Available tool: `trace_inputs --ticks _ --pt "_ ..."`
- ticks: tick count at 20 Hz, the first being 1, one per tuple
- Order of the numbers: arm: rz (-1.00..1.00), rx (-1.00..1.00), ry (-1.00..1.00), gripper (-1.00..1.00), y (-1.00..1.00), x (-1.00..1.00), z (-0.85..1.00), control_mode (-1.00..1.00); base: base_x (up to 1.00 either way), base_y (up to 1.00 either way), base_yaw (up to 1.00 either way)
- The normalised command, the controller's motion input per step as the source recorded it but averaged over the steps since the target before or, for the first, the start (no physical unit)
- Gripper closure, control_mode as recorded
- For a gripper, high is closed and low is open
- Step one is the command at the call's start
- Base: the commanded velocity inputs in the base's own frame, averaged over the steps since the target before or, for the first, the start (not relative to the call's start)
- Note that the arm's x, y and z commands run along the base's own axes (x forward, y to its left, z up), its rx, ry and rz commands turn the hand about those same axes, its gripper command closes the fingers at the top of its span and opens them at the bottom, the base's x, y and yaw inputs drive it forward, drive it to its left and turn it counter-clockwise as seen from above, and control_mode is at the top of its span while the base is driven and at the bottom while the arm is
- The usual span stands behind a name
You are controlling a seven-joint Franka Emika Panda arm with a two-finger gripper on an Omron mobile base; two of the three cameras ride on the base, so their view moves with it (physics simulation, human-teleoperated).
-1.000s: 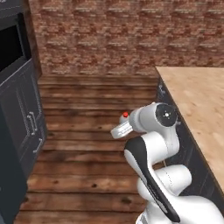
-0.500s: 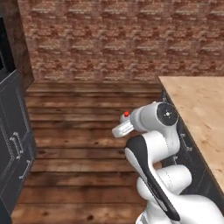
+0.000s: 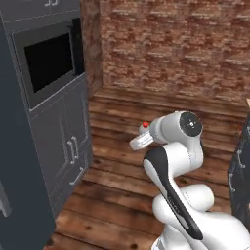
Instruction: Take the bottled waters from the counter and place them in the freezer to freeze. Close the freezer door after placing the bottles.
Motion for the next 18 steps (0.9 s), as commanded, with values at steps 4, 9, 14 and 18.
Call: trace_inputs --ticks 4,9,14,18 --pt "0.00 0.00 0.00 1.00 0.00 0.00 0.00 1.00 0.13 0.43 0.70" --pt "0.00 0.00 0.00 1.00 0.00 0.00 0.00 1.00 0.18 0.37 0.68" --pt "0.00 0.00 0.00 1.00 0.00 0.00 0.00 1.00 0.35 0.06 0.60" --pt "0.00 0.00 0.00 1.00 0.00 0.00 0.00 1.00 0.41 0.11 0.51"
